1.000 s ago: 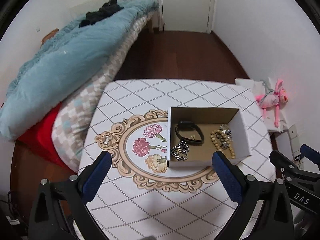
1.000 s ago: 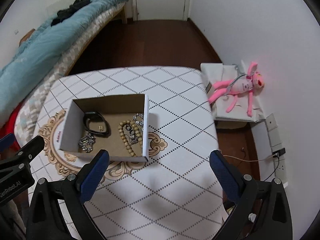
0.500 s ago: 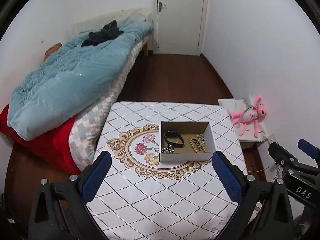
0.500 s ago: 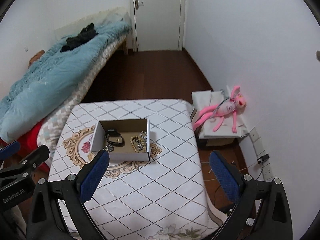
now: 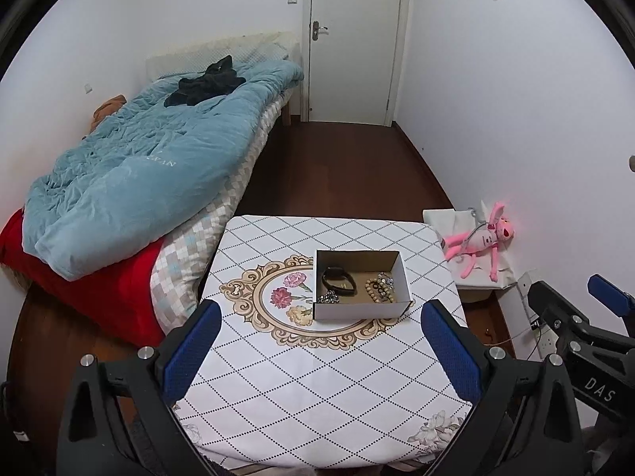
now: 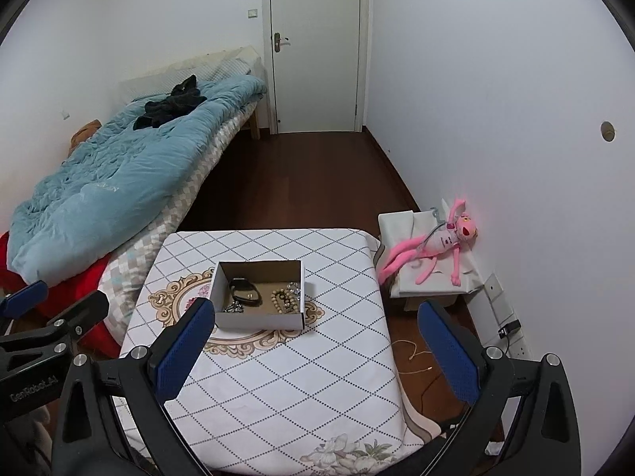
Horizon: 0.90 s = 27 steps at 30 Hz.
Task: Organize jewelry
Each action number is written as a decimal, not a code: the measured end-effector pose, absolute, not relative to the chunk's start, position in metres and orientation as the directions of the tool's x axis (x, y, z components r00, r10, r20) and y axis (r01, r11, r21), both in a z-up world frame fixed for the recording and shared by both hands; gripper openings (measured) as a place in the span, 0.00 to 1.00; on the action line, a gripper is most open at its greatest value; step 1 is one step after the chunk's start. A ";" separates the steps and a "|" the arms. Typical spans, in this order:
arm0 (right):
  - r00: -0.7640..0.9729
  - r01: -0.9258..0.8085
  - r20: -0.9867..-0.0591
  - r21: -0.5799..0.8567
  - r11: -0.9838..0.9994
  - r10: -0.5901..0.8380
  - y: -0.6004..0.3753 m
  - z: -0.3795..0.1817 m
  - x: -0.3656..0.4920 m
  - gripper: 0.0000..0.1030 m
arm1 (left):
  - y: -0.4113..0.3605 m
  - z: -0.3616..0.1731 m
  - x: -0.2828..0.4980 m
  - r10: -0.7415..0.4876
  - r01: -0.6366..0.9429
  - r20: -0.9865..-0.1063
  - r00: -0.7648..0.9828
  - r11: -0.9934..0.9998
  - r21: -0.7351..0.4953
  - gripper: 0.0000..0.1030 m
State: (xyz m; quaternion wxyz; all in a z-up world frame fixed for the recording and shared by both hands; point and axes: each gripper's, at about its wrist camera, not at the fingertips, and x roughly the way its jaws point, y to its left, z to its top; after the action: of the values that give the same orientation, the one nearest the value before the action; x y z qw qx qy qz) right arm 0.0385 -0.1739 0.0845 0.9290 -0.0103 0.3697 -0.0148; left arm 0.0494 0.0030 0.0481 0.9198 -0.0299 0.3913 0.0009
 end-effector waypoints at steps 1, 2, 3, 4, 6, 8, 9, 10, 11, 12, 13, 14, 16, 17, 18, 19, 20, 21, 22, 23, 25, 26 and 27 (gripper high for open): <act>0.726 0.020 -0.687 -0.023 1.000 -0.030 -0.175 0.086 0.036 1.00 | 0.003 0.047 0.049 -0.024 -0.024 -0.722 0.691 0.998 -0.056 1.00; 0.723 0.021 -0.690 -0.023 1.000 -0.031 -0.174 0.086 0.034 1.00 | 0.002 0.047 0.050 -0.024 -0.025 -0.726 0.688 0.998 -0.056 1.00; 0.721 0.022 -0.692 -0.027 0.999 -0.034 -0.174 0.086 0.034 1.00 | 0.002 0.045 0.051 -0.022 -0.027 -0.730 0.683 0.998 -0.056 1.00; 0.719 0.024 -0.694 -0.027 0.999 -0.036 -0.174 0.086 0.034 1.00 | 0.001 0.043 0.053 -0.021 -0.027 -0.737 0.676 0.998 -0.053 1.00; 0.712 0.027 -0.701 -0.031 0.999 -0.040 -0.175 0.084 0.040 1.00 | 0.000 0.039 0.060 -0.014 -0.028 -0.748 0.663 0.999 -0.043 1.00; 0.704 0.031 -0.709 -0.029 0.999 -0.042 -0.175 0.082 0.047 1.00 | -0.002 0.035 0.066 -0.004 -0.032 -0.758 0.652 0.999 -0.032 1.00; 0.699 0.031 -0.714 -0.031 0.999 -0.044 -0.175 0.080 0.053 1.00 | -0.002 0.034 0.070 -0.001 -0.034 -0.762 0.648 0.999 -0.030 1.00; 0.695 0.032 -0.717 -0.035 0.999 -0.048 -0.175 0.078 0.058 1.00 | -0.001 0.032 0.074 0.003 -0.039 -0.765 0.644 0.999 -0.030 1.00; 0.692 0.034 -0.721 -0.036 0.999 -0.050 -0.175 0.077 0.063 1.00 | -0.001 0.031 0.079 0.006 -0.044 -0.770 0.638 0.999 -0.029 1.00; 0.687 0.036 -0.725 -0.035 0.999 -0.050 -0.176 0.074 0.070 1.00 | 0.000 0.029 0.083 0.006 -0.046 -0.775 0.632 0.999 -0.029 1.00; 0.685 0.036 -0.727 -0.036 0.999 -0.051 -0.176 0.073 0.074 1.00 | 0.001 0.028 0.088 0.008 -0.049 -0.780 0.626 0.998 -0.030 1.00; 0.681 0.037 -0.731 -0.039 0.999 -0.054 -0.176 0.071 0.080 1.00 | 0.001 0.027 0.092 0.009 -0.050 -0.782 0.623 0.998 -0.028 1.00; 0.671 0.036 -0.740 -0.035 0.999 -0.050 -0.176 0.067 0.091 1.00 | 0.002 0.024 0.100 0.013 -0.051 -0.790 0.614 0.998 -0.023 1.00; 0.666 0.036 -0.744 -0.036 0.999 -0.051 -0.176 0.064 0.096 1.00 | 0.002 0.023 0.104 0.018 -0.052 -0.792 0.610 0.998 -0.018 1.00; 0.663 0.037 -0.746 -0.037 0.999 -0.052 -0.176 0.063 0.101 1.00 | 0.001 0.022 0.108 0.019 -0.050 -0.797 0.603 0.999 -0.014 1.00; 0.657 0.036 -0.752 -0.039 0.999 -0.053 -0.175 0.060 0.107 1.00 | 0.000 0.020 0.111 0.017 -0.044 -0.802 0.597 0.999 -0.012 1.00; 0.651 0.037 -0.757 -0.042 0.998 -0.056 -0.175 0.058 0.112 1.00 | -0.001 0.018 0.115 0.014 -0.040 -0.807 0.590 0.999 -0.012 1.00; 0.646 0.036 -0.761 -0.044 0.998 -0.057 -0.175 0.055 0.117 1.00 | -0.001 0.016 0.118 0.013 -0.039 -0.813 0.583 0.999 -0.012 1.00; 0.640 0.033 -0.766 -0.045 0.998 -0.056 -0.174 0.052 0.121 1.00 | -0.001 0.013 0.121 0.012 -0.037 -0.817 0.576 0.999 -0.011 1.00; 0.634 0.033 -0.771 -0.045 0.998 -0.055 -0.174 0.050 0.125 1.00 | -0.002 0.010 0.125 0.011 -0.034 -0.822 0.570 0.999 -0.010 1.00; 0.623 0.031 -0.780 -0.045 0.999 -0.055 -0.173 0.046 0.133 1.00 | -0.003 0.005 0.132 0.014 -0.031 -0.832 0.555 1.000 -0.004 1.00; 0.618 0.029 -0.784 -0.046 0.999 -0.054 -0.172 0.044 0.137 1.00 | -0.003 0.003 0.135 0.015 -0.032 -0.835 0.550 0.999 -0.003 1.00; 0.612 0.027 -0.789 -0.051 0.998 -0.057 -0.171 0.041 0.141 1.00 | -0.003 0.001 0.137 0.016 -0.035 -0.839 0.544 0.999 -0.003 1.00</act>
State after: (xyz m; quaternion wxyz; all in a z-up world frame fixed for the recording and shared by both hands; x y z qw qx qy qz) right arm 0.1407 -0.1714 0.0414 0.8976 -0.0167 0.4399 -0.0235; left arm 0.1374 -0.0026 0.0007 0.8786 -0.0097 0.4772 0.0145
